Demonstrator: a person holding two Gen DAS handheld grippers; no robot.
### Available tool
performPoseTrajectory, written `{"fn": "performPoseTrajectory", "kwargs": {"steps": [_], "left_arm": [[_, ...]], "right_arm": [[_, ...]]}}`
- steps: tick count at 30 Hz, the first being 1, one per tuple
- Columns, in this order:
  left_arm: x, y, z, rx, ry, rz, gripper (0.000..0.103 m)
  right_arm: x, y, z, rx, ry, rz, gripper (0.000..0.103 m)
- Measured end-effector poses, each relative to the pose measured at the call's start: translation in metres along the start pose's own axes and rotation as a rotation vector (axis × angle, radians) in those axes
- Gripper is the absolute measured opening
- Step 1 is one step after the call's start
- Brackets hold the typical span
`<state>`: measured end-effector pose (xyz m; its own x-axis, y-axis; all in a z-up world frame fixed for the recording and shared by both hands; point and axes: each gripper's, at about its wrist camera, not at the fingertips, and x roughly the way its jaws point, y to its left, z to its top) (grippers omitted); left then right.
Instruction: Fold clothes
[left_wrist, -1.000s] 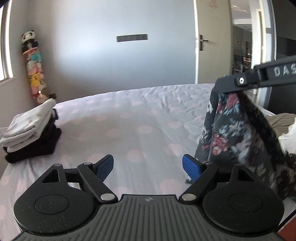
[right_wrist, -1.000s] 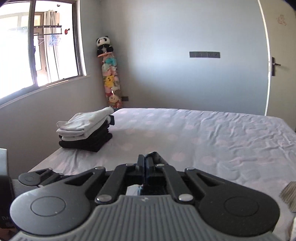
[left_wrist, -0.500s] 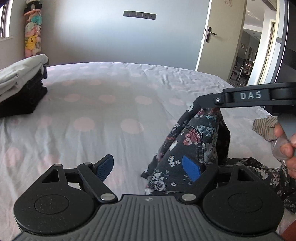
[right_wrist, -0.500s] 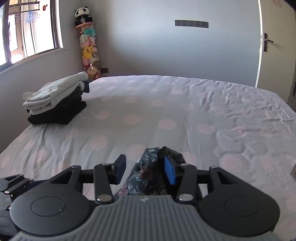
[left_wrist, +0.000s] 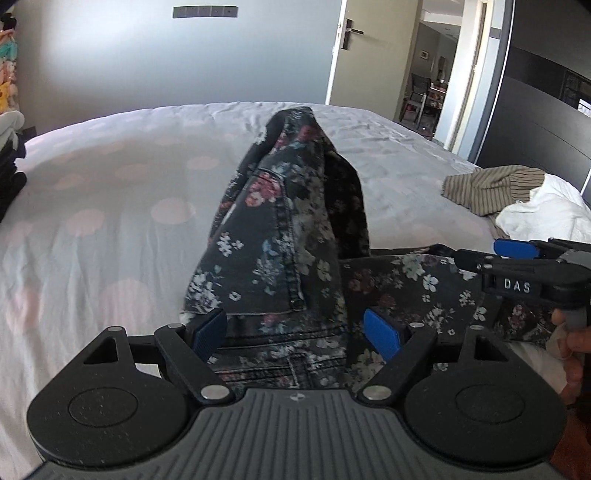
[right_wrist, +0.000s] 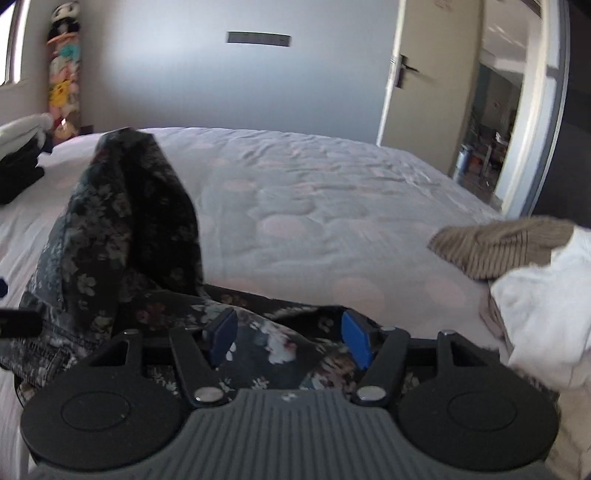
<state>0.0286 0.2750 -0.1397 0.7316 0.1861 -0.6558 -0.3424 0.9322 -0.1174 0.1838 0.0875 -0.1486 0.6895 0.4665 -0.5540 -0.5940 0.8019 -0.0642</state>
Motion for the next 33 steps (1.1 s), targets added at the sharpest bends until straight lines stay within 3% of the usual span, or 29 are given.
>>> {"fn": "performPoseTrajectory", "kwargs": {"steps": [2, 6, 10, 16, 19, 23, 27, 30, 33], "left_arm": [[0.004, -0.002, -0.001, 0.010, 0.011, 0.000, 0.094], [0.011, -0.002, -0.005, 0.022, 0.041, 0.043, 0.094], [0.014, -0.009, -0.010, 0.064, 0.055, -0.003, 0.091], [0.017, -0.031, -0.020, 0.162, 0.059, -0.077, 0.091], [0.031, -0.033, -0.025, 0.173, 0.100, -0.031, 0.091], [0.042, -0.034, -0.029, 0.202, 0.135, 0.040, 0.079], [0.047, -0.028, -0.030, 0.191, 0.159, 0.080, 0.058], [0.044, -0.021, -0.028, 0.162, 0.145, 0.088, 0.039], [0.037, -0.016, -0.024, 0.132, 0.108, 0.101, 0.028]], "right_arm": [[0.004, -0.009, -0.001, 0.070, 0.000, -0.011, 0.068], [0.009, 0.000, -0.010, 0.042, 0.001, -0.007, 0.073], [0.013, 0.011, -0.011, -0.024, 0.019, -0.005, 0.082], [0.016, 0.003, -0.015, 0.015, 0.050, -0.019, 0.083], [0.015, -0.004, -0.016, 0.050, 0.053, -0.026, 0.083], [0.014, -0.003, -0.016, 0.050, 0.055, -0.025, 0.084], [0.012, -0.001, -0.016, 0.046, 0.054, -0.023, 0.084], [0.011, -0.002, -0.016, 0.047, 0.052, -0.022, 0.084], [0.010, -0.002, -0.016, 0.047, 0.052, -0.021, 0.084]]}}
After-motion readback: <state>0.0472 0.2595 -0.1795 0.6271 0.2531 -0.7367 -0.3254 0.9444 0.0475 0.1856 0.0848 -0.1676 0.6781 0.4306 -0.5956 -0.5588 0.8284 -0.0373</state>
